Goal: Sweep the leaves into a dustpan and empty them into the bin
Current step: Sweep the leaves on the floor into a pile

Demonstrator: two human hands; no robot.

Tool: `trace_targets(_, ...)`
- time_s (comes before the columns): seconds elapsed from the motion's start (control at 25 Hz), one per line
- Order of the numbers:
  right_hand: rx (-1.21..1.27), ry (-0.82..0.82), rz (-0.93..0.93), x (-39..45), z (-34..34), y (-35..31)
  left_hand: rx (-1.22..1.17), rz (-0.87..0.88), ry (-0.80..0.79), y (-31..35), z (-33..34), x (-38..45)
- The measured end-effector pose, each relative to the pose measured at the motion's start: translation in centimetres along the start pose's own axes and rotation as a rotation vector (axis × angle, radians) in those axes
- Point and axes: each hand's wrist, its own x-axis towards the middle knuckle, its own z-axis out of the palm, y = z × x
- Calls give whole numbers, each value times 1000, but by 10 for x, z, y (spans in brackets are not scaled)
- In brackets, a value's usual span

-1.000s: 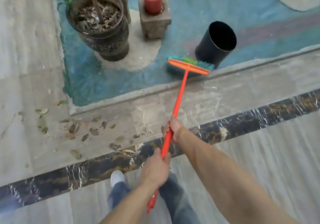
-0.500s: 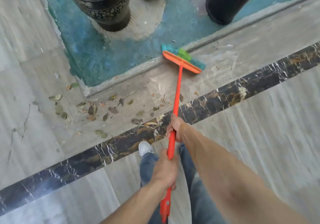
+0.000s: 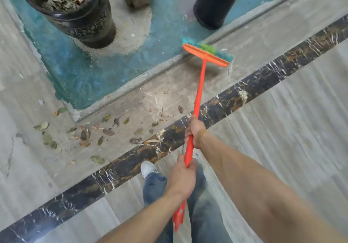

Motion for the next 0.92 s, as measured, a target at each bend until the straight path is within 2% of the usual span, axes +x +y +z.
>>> trace_targets(0.2, 97, 52, -38, 100, -57, -104, 52, 137, -145, 96, 32, 130)
trace_targets(0.36, 113, 16, -6, 143, -59, -94, 75, 81, -212, 87, 38, 169)
trace_targets(0.56, -57, -152, 158, 90, -26, 13, 59, -103, -160, -19, 19, 75)
trace_targets(0.68, -111, -186, 177, 56, -4, 54, 91, -212, -52, -80, -2, -1)
trace_targets(0.8, -38, -239, 222, 42, 16, 68, 327, -283, 81, -111, -32, -38)
trace_targets(0.88, 3, -218, 213, 43, 22, 66, 563, -296, 24, -108, -44, -25)
trace_targets(0.92, 29, -209, 183, 48, 18, 57, 582, -282, 12, -98, -42, -8)
